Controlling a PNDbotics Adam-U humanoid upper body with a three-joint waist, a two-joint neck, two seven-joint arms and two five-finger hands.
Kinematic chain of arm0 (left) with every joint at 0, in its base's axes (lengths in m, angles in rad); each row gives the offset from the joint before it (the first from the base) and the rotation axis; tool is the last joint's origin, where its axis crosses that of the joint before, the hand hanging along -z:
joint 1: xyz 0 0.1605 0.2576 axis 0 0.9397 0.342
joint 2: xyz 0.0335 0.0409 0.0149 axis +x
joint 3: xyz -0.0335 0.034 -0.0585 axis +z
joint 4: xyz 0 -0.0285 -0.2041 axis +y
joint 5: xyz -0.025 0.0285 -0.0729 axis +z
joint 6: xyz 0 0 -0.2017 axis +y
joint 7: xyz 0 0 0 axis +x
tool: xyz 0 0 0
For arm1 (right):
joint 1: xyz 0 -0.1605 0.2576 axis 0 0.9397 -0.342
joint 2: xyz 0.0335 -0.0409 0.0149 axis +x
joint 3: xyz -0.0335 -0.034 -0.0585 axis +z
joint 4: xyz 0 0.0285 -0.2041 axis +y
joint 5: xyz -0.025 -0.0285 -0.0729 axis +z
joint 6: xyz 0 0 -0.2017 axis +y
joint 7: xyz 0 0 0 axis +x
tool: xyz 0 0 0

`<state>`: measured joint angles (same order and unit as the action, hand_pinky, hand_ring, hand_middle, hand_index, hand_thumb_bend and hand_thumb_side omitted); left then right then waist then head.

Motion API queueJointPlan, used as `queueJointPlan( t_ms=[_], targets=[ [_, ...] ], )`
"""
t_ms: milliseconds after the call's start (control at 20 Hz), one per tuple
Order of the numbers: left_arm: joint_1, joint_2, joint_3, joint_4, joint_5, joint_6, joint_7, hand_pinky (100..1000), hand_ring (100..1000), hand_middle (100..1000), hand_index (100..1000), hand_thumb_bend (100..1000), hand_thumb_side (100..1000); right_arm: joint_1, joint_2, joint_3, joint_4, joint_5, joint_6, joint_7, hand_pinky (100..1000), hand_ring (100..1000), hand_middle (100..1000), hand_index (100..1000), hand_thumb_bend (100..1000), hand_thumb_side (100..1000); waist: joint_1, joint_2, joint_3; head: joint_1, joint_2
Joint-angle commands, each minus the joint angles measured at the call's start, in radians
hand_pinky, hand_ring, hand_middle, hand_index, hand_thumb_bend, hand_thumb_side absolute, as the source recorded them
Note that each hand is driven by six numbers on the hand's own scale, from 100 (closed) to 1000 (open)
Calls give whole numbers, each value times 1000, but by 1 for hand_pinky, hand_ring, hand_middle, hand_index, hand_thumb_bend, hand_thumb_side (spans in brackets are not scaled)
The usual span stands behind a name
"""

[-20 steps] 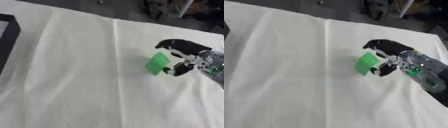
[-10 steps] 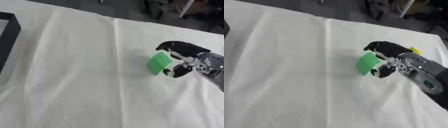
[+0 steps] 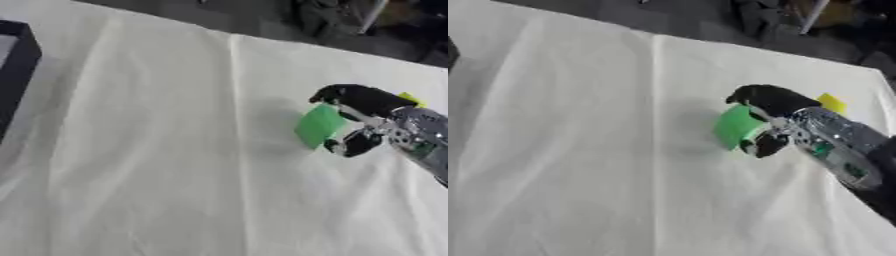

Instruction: Pick up the objects with one hand, pass them to the other hand, and then place them into the box on the other side of the table.

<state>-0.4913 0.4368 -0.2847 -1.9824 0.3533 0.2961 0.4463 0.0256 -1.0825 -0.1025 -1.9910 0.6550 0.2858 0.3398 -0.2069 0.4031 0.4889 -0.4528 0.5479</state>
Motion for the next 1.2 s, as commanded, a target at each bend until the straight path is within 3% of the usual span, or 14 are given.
queueJointPlan(
  t_ms=[50, 500, 800, 1000, 1200],
  targets=[
    [-10, 4, 2, -18, 4, 1, 2, 895, 345, 719, 820, 751, 562, -5, -15, -4, -9, 8, 3, 11, 1000, 992, 914, 917, 339, 100, 6, -14, 2, -6, -15],
    [-10, 0, 1, -18, 4, 1, 2, 898, 343, 718, 816, 740, 565, -9, -6, 1, -9, 28, 45, 9, 996, 945, 848, 867, 302, 100, 2, -12, 9, -14, -20],
    [-11, -2, 2, -18, 3, -1, 4, 899, 343, 718, 814, 740, 567, -6, 2, 2, -9, 26, 62, -22, 958, 855, 823, 843, 254, 100, 0, -10, 13, -20, -26],
    [-11, -3, 1, -18, 3, -1, 4, 900, 342, 718, 813, 737, 568, 2, 9, 2, -9, 30, 69, -65, 927, 766, 746, 762, 236, 100, -1, -8, 13, -21, -27],
    [-14, -3, 2, -18, 3, -1, 4, 901, 342, 718, 812, 736, 569, 4, 10, 5, -9, 43, 74, -113, 911, 685, 602, 611, 206, 100, 1, -9, 11, -17, -27]
  ],
)
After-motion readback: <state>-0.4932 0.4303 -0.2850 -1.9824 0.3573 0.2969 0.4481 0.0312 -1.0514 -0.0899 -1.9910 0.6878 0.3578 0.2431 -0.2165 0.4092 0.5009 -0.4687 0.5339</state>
